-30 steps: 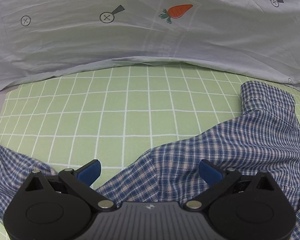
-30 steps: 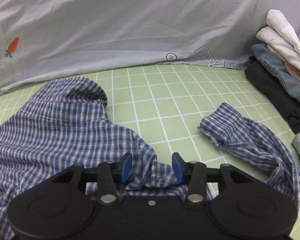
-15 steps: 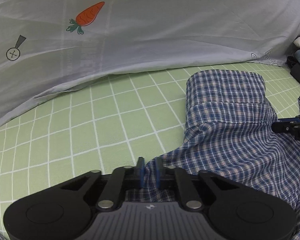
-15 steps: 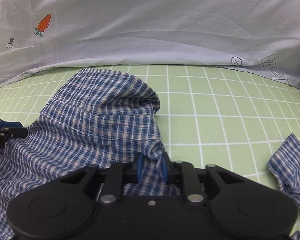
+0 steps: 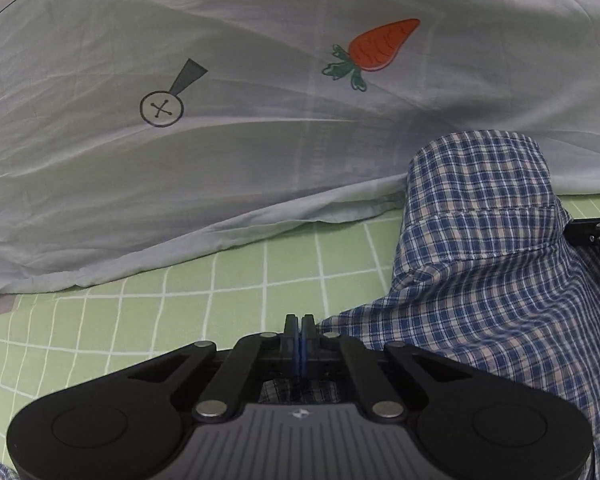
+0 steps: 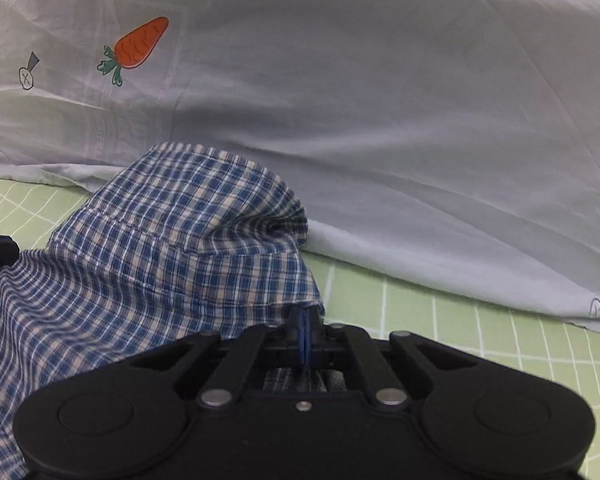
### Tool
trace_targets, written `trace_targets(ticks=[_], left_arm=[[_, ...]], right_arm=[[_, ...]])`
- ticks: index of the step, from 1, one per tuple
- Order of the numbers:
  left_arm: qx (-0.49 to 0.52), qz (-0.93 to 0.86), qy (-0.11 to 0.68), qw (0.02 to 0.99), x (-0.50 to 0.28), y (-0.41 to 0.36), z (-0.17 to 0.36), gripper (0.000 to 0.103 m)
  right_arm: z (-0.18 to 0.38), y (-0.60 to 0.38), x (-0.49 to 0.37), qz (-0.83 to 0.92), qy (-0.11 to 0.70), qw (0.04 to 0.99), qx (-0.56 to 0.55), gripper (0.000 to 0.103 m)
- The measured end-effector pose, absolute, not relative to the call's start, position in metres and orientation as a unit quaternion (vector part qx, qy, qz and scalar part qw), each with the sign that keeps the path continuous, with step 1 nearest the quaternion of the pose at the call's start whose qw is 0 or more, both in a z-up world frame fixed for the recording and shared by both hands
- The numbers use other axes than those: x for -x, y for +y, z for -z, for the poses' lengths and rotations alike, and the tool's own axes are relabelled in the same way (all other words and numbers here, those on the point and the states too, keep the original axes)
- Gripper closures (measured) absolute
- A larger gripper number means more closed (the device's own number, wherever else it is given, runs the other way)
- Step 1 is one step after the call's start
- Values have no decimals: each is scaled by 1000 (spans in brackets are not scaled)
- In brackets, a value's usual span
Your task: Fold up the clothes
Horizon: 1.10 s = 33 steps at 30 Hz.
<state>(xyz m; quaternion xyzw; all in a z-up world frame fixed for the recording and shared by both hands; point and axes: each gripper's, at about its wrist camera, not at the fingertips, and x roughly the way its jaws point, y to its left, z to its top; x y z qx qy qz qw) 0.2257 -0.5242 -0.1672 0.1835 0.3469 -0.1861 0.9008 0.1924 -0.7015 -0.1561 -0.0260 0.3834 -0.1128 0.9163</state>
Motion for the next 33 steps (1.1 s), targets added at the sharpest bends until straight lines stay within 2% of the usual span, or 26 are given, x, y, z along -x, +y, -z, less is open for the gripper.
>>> trace_targets(ticks=[6, 7, 8, 9, 10, 11, 12, 14, 16, 17, 21, 27, 33], left_arm=[[-161, 161, 349, 909, -245, -520, 161, 102], [-157, 156, 349, 911, -245, -516, 157, 100], [-147, 154, 348, 913, -243, -510, 150, 97], [-133, 155, 347, 916, -239, -502, 142, 96], [-120, 156, 345, 918, -233, -493, 132, 90], [-108, 157, 341, 921, -225, -484, 122, 73], [-98, 156, 336, 924, -215, -474, 112, 58], [-94, 159, 325, 927, -185, -453, 96, 42], [-99, 159, 318, 929, -152, -432, 84, 37], [-105, 156, 319, 929, -136, -424, 82, 36], [-112, 135, 348, 921, -72, -371, 88, 29], [-99, 90, 410, 902, 9, -305, 118, 29], [-63, 35, 458, 886, 49, -250, 142, 29]], right_arm=[[158, -701, -204, 115, 376, 919, 28, 102], [157, -704, -202, 113, 379, 918, 24, 101], [154, -707, -199, 117, 382, 916, 17, 91], [150, -710, -194, 128, 383, 915, 10, 61], [144, -711, -186, 139, 377, 916, 6, 45], [136, -709, -173, 150, 365, 919, 5, 25], [128, -708, -160, 160, 352, 922, 4, 20], [115, -698, -128, 169, 345, 923, -6, 17], [107, -682, -92, 179, 347, 920, -29, 6], [105, -667, -73, 180, 350, 919, -41, 3], [111, -623, 4, 183, 386, 902, -62, 3], [123, -604, 123, 179, 413, 891, -52, 3], [135, -603, 182, 203, 438, 873, -68, 4]])
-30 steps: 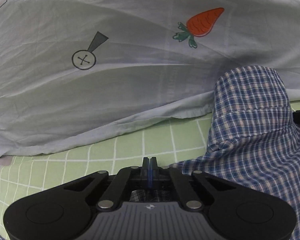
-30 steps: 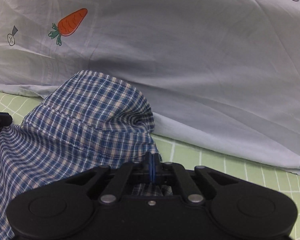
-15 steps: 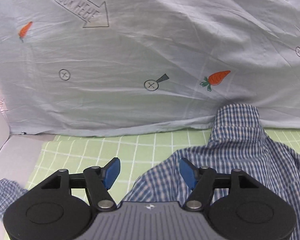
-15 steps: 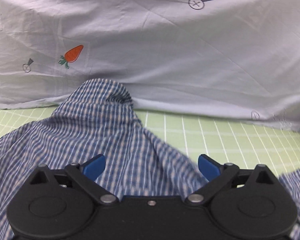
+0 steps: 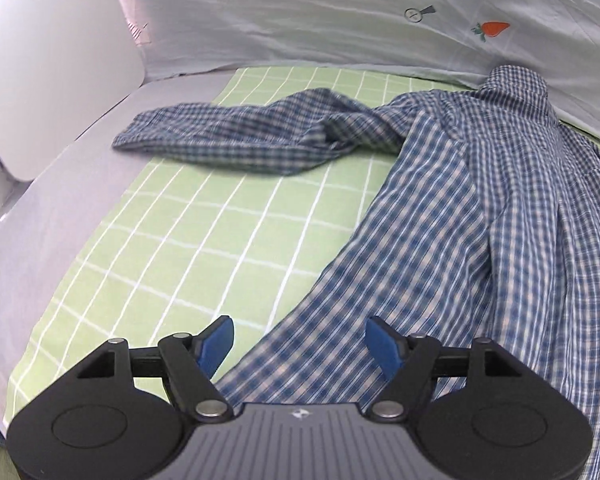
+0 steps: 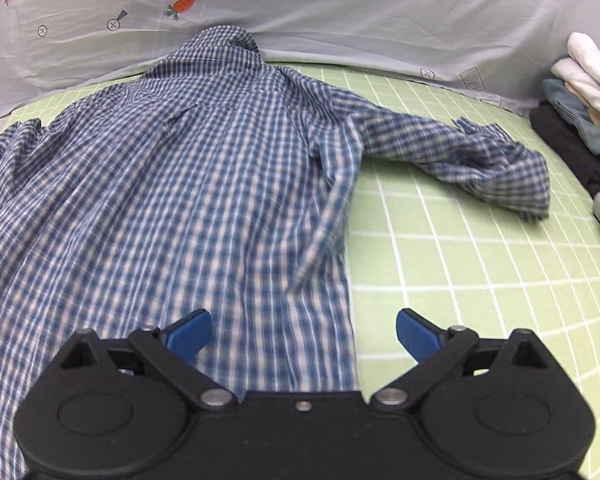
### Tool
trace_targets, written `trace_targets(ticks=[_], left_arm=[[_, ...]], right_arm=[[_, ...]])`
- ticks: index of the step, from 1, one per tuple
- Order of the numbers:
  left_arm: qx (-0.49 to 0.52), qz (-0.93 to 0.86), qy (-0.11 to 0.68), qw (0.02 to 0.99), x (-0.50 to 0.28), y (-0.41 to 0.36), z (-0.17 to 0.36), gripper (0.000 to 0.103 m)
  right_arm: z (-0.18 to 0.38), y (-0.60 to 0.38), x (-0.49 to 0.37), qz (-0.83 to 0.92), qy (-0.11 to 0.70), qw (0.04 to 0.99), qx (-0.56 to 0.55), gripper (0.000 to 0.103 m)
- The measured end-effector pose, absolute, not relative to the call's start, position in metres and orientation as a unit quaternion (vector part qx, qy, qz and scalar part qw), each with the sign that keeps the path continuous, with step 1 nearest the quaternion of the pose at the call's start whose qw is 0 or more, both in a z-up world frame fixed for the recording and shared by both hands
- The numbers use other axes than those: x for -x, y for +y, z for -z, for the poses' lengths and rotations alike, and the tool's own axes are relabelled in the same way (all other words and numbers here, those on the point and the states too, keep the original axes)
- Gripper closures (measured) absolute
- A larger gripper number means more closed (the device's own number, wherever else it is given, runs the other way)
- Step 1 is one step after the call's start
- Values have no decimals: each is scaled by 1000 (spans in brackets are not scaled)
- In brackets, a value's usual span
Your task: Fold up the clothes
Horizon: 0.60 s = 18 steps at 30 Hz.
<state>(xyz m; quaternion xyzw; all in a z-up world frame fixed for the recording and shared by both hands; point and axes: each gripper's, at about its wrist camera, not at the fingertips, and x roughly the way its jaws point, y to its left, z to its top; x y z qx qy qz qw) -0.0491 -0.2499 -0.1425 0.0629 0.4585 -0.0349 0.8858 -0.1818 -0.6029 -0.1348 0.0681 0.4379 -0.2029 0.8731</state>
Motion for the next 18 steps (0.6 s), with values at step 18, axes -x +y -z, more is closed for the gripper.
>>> trace_targets(ticks=[18], left_arm=[[-18, -9, 476, 879, 104, -195, 151, 55]], right_arm=[[134, -581, 250, 216, 477, 848, -89, 38]])
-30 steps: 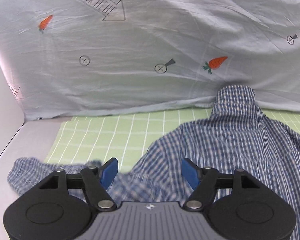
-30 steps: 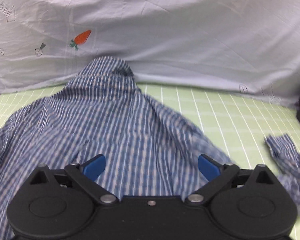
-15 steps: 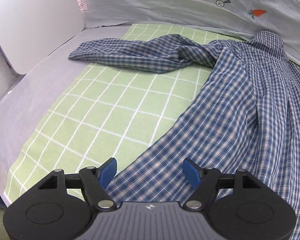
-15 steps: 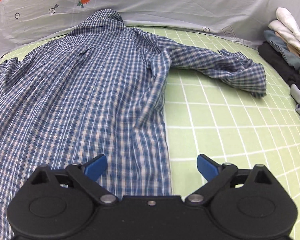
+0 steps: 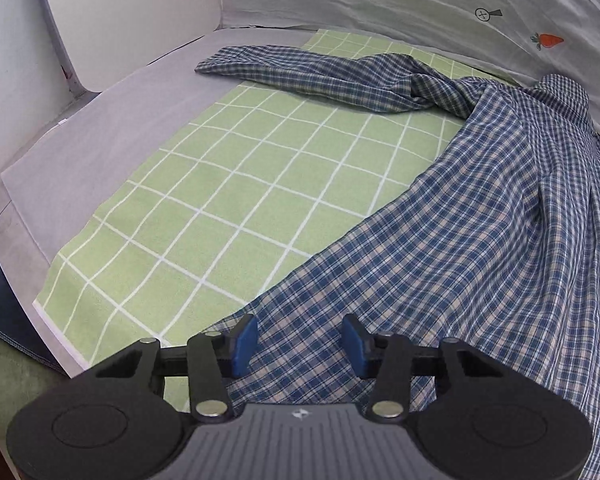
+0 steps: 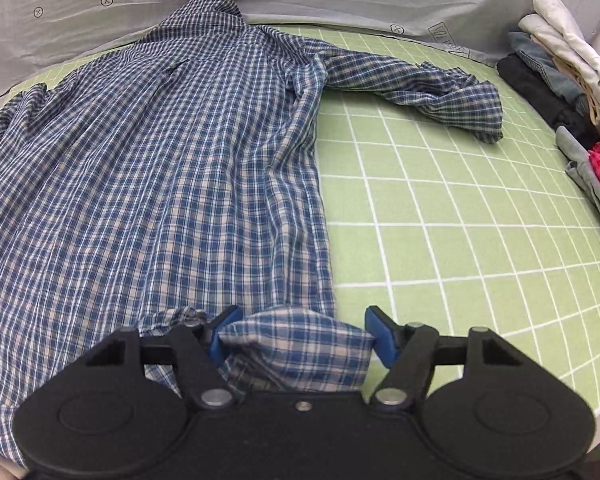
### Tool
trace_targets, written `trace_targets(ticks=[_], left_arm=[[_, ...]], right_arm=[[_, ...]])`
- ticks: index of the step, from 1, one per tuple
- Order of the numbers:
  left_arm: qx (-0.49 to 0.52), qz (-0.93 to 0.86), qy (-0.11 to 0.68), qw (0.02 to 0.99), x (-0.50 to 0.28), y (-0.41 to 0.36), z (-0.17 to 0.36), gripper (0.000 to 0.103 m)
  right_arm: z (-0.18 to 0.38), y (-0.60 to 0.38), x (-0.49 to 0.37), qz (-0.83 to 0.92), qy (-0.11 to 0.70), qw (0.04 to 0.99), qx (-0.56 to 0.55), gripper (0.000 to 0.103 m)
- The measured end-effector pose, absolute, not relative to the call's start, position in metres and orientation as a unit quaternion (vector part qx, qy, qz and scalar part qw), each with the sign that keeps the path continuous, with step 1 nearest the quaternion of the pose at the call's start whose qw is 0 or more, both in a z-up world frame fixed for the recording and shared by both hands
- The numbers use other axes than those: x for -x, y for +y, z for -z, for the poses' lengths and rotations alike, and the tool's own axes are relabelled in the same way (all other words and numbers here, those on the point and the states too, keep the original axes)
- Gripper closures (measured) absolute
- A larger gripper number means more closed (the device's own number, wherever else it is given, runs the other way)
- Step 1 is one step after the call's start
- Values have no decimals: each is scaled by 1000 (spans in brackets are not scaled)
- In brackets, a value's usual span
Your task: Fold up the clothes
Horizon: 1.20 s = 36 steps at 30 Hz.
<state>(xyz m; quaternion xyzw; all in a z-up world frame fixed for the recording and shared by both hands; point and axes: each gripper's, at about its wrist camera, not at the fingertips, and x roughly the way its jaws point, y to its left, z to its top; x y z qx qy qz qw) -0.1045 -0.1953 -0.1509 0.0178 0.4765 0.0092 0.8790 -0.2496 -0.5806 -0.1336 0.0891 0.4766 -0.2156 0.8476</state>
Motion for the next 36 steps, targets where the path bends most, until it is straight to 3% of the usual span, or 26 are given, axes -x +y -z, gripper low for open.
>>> trace_targets(ticks=[10, 21, 32, 34, 36], left_arm=[[-26, -8, 481, 876, 123, -193, 149, 53], [-39, -13, 488, 872, 138, -191, 149, 38], [-44, -16, 494, 868, 155, -193, 147, 35], [-55, -14, 492, 869, 158, -196, 147, 35], [-67, -11, 489, 869, 162, -200, 147, 35]], right_arm=[[128, -587, 281, 263, 509, 814, -93, 39], [130, -589, 310, 276, 522, 799, -117, 40], [116, -571, 323, 261, 491, 827, -85, 39], [109, -568, 325, 257, 467, 842, -78, 37], [103, -567, 317, 253, 444, 857, -72, 28]])
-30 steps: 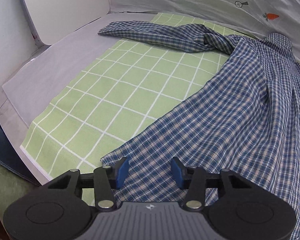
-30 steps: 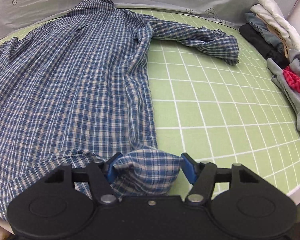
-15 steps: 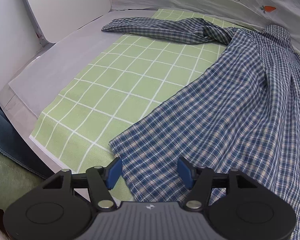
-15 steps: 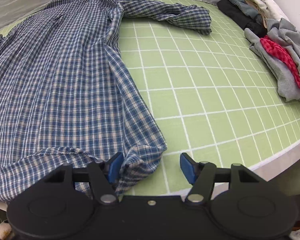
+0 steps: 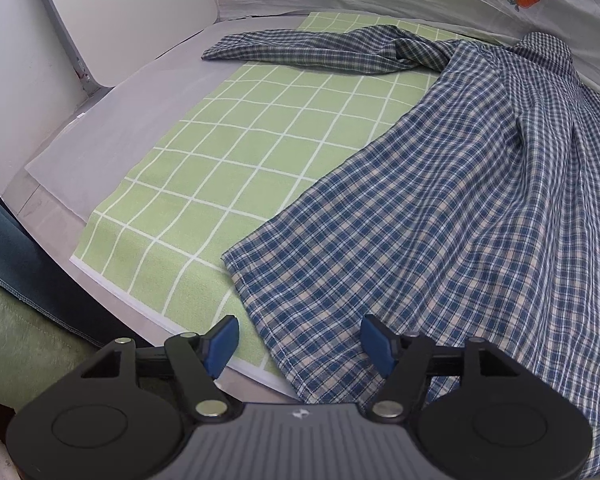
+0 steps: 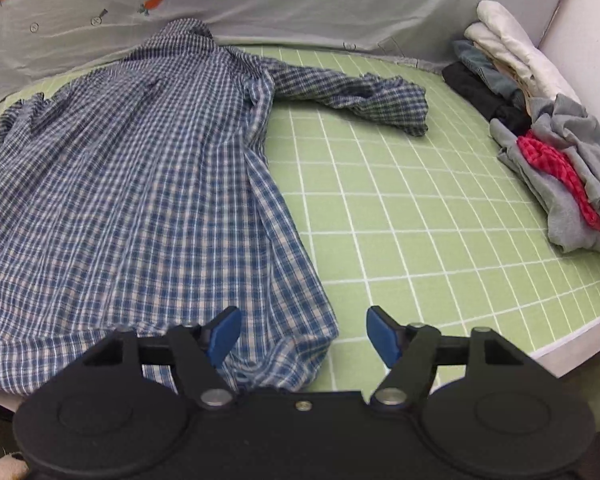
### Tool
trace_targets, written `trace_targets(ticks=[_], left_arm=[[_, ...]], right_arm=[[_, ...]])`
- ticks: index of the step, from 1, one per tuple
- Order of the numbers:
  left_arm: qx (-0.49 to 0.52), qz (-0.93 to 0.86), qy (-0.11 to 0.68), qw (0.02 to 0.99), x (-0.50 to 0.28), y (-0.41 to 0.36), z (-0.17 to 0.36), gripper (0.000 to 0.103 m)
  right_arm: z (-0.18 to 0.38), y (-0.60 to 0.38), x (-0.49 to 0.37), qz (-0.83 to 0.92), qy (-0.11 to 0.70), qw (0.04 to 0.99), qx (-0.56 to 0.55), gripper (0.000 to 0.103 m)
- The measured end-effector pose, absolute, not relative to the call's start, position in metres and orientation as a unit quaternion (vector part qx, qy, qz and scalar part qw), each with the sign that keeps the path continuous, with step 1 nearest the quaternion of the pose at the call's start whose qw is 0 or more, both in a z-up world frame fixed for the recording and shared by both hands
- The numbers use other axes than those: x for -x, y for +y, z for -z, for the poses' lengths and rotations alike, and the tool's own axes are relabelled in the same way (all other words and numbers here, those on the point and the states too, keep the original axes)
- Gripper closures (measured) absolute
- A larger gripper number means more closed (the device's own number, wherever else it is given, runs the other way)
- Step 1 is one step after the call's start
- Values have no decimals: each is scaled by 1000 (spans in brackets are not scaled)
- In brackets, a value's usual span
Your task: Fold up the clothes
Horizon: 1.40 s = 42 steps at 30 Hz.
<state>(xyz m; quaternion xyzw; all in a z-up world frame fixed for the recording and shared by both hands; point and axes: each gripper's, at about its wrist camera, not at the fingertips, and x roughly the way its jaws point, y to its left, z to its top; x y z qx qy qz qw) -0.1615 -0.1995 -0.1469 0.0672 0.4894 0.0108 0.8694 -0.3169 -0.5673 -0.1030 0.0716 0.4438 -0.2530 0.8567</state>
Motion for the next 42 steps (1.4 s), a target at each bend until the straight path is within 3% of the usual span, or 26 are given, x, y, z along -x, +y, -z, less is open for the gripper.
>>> trace_targets(ticks=[2, 4, 6, 11, 16, 25, 29, 31, 33, 42], left_arm=[[-78, -8, 487, 870, 165, -203, 147, 35], [-83, -8, 487, 870, 166, -204, 147, 33], [-86, -10, 488, 868, 166, -204, 147, 26], [-94, -14, 491, 866, 164, -205, 147, 23], [-101, -18, 495, 863, 163, -205, 148, 16], [-99, -23, 499, 861, 158, -203, 150, 7], [-94, -26, 503, 859, 156, -202, 150, 4], [-94, -24, 505, 858, 154, -201, 151, 4], [-94, -23, 505, 858, 153, -201, 150, 5], [-79, -33, 457, 886, 125, -179, 130, 8]], right_arm=[[101, -568, 307, 246, 429, 866, -66, 27], [104, -570, 294, 236, 425, 872, -63, 34], [109, -565, 283, 216, 423, 878, -56, 63], [130, -551, 274, 162, 444, 880, -48, 76], [136, -552, 294, 160, 470, 867, -51, 76], [132, -570, 343, 153, 534, 826, -97, 56], [130, -567, 345, 165, 551, 814, -85, 36], [123, -565, 343, 170, 534, 825, -69, 31], [117, -563, 334, 167, 516, 838, -61, 17], [125, -580, 302, 194, 500, 841, -79, 15]])
